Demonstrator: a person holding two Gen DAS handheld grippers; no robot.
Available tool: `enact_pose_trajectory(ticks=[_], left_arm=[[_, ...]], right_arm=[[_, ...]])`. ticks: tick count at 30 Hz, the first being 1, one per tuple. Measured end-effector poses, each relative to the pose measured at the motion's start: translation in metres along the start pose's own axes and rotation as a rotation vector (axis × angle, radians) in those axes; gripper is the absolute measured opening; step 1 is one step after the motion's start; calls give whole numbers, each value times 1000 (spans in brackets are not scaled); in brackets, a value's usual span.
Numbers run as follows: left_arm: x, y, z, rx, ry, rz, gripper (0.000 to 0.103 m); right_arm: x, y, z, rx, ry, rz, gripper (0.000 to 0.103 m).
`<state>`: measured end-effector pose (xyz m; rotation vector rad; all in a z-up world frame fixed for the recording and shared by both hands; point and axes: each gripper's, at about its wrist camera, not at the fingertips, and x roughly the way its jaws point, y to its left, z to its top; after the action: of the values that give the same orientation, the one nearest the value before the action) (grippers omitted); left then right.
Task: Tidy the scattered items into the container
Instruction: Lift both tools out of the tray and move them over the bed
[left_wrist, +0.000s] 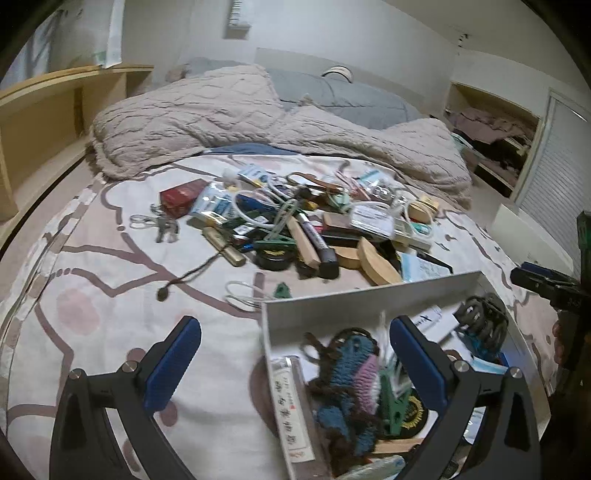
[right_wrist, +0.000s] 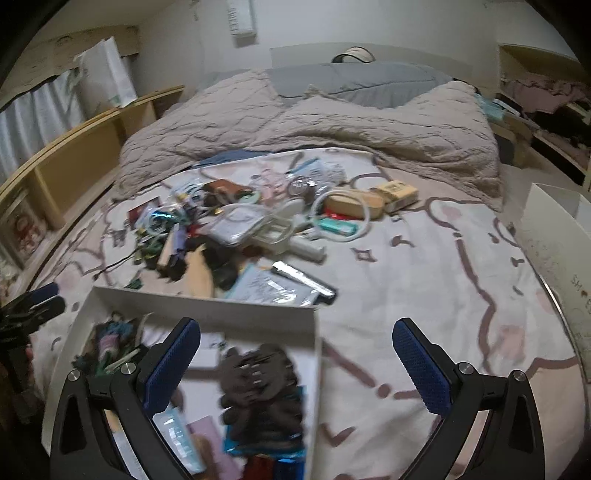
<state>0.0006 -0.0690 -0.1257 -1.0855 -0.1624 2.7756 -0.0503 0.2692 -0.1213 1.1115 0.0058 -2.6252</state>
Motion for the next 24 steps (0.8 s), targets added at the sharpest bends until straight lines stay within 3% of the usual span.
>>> enact_pose_trajectory(ticks=[11, 24], left_arm=[[0, 40, 10, -103, -23, 89, 103], [18, 80, 9, -241, 30, 133, 103]], right_arm=[[14, -34, 19, 53, -1, -48, 103], [58, -69, 34, 28, 20, -155, 103]])
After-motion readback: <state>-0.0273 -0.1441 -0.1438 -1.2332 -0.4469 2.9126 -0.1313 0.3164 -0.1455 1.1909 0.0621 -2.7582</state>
